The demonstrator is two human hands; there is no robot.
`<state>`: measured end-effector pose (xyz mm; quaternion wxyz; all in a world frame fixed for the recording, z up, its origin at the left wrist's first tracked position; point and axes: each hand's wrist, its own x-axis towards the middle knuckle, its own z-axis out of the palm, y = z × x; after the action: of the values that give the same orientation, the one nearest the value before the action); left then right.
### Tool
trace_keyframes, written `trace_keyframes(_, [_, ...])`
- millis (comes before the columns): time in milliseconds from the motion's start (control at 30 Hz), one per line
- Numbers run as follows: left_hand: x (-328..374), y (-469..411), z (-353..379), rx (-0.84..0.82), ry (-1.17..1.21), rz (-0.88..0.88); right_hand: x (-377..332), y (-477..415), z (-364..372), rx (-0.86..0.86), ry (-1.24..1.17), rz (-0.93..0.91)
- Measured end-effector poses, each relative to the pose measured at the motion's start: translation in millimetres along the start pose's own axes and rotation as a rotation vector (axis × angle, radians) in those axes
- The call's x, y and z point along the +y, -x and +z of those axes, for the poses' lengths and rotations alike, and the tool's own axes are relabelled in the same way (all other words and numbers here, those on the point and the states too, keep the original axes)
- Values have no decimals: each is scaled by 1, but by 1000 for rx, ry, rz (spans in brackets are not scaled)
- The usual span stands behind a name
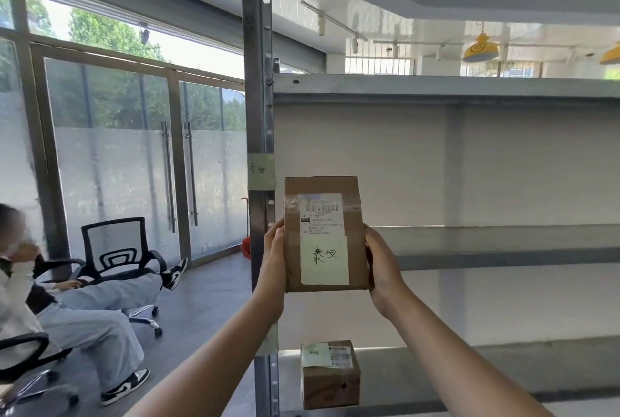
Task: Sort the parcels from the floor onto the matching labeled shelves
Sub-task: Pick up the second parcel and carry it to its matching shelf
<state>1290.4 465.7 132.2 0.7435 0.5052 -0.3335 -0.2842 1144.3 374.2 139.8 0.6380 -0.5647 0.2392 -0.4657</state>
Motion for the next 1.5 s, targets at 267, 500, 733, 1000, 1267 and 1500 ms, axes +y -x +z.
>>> trace_keyframes(267, [1, -32, 28, 38, 25, -56, -8, -36, -22, -28, -17, 6])
trace_keyframes(500, [-1, -62, 50, 29, 126, -92, -19, -77, -37, -34, -3, 9])
trace_keyframes(733, [-10, -91, 53, 70, 286, -226, -15, -101, -44, -88, -7, 31])
trace_keyframes(1000, [-12, -116, 52, 157, 202, -218, -4, -129, -55, -116, 9, 29])
trace_keyframes(1267, [-26, -121, 47, 131, 154, -294, 9, -134, -54, -139, 63, 147])
trace_keyframes(1500, [-30, -124, 56, 185, 80, -267, 11, -145, -51, -146, 111, 184])
